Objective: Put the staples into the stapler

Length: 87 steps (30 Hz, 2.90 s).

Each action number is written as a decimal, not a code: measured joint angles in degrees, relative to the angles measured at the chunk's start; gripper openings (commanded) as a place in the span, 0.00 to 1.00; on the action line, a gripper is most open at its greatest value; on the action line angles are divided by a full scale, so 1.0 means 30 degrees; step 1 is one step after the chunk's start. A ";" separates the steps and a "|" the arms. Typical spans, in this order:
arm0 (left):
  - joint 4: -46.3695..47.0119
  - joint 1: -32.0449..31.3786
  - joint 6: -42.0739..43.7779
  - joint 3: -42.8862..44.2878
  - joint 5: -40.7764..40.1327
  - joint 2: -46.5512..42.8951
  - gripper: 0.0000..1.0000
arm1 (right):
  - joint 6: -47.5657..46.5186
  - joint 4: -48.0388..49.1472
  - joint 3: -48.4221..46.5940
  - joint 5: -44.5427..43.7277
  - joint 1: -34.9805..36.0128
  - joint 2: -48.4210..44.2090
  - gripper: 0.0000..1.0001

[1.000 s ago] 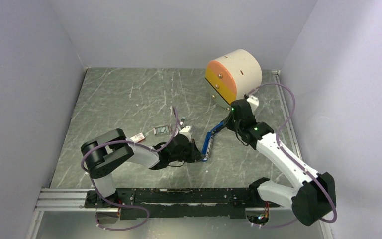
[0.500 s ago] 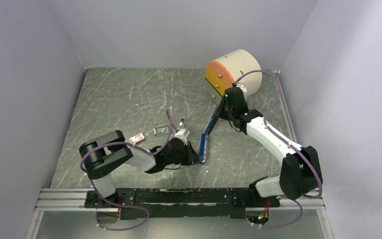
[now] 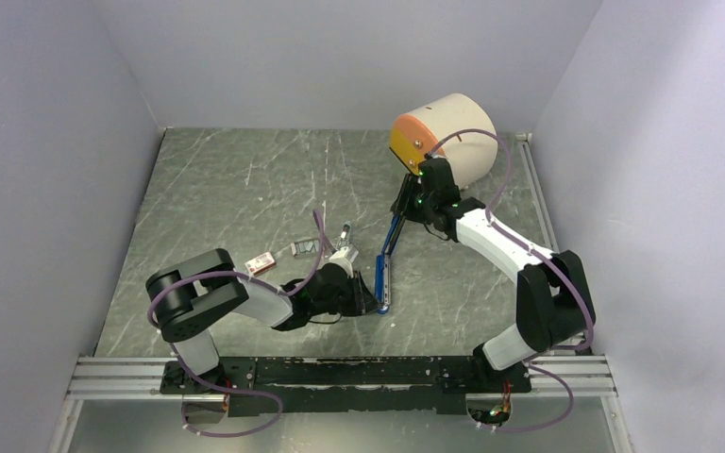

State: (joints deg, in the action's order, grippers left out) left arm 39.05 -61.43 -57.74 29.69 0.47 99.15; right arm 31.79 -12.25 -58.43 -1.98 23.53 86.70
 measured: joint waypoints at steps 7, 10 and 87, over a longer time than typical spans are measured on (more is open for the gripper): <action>-0.0495 0.0022 -0.0058 0.0124 0.0000 -0.0146 0.23 | -0.0153 -0.0015 0.0000 0.1719 0.0029 0.0313 0.67; -0.0670 0.0219 -0.0182 0.0117 0.0066 -0.0233 0.23 | -0.0262 0.0328 0.0415 0.2251 0.0029 0.0146 0.72; -1.7850 0.1056 0.4466 0.2200 -1.0921 -1.4222 0.44 | 0.2492 0.0168 -0.0277 -0.6798 0.5603 0.4787 0.49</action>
State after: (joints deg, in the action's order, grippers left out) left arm -14.50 -58.26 -44.34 36.29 -32.29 56.49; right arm 39.27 -11.75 -59.27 -22.37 40.34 101.06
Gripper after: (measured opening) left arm 0.435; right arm 0.446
